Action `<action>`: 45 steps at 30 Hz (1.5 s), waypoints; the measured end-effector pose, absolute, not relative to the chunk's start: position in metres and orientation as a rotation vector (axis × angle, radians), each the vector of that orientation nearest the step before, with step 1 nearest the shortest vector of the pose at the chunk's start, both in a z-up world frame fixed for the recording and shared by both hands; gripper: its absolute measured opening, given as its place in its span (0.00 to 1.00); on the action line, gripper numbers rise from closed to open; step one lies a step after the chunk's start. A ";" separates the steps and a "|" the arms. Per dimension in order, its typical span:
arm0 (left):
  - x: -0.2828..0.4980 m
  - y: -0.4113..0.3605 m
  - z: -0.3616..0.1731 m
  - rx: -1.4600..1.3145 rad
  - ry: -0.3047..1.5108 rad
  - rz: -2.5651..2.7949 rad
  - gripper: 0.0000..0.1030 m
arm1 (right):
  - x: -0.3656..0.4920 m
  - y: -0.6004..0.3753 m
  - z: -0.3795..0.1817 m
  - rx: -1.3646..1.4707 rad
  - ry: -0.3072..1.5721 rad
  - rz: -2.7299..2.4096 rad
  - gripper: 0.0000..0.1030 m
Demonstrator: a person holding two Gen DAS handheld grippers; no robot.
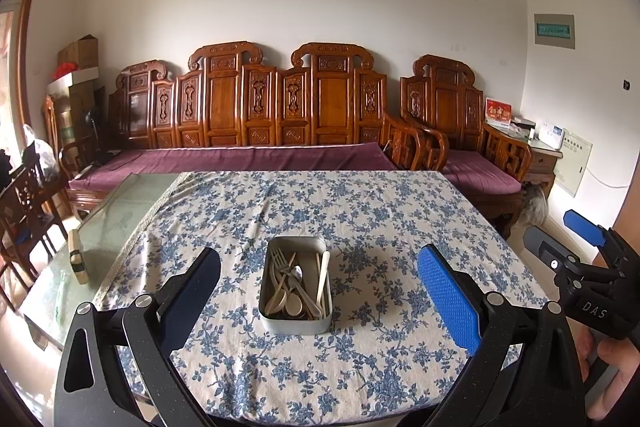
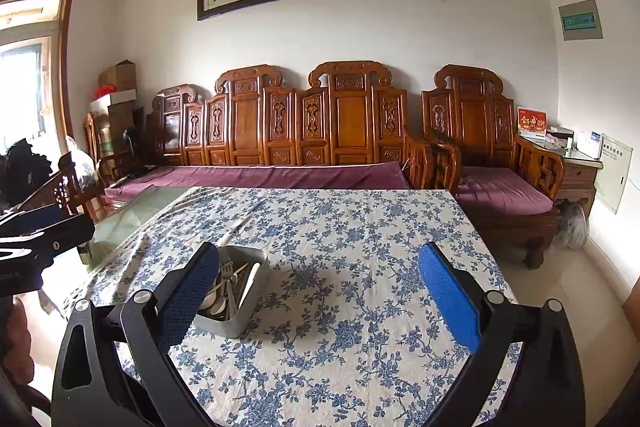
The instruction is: Organize utensils
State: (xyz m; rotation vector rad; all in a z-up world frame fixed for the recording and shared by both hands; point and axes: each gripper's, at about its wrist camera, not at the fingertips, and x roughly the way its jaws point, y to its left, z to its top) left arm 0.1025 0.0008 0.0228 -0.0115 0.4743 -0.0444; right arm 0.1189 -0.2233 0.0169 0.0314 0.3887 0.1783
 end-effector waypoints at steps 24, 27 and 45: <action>0.101 -0.001 0.026 -0.014 0.468 -0.048 0.92 | 0.120 -0.223 0.016 0.030 0.389 0.178 0.97; 0.101 -0.001 0.026 -0.014 0.468 -0.048 0.92 | 0.120 -0.223 0.016 0.030 0.389 0.179 0.97; 0.099 -0.002 0.028 -0.018 0.468 -0.052 0.92 | 0.119 -0.222 0.017 0.030 0.388 0.179 0.97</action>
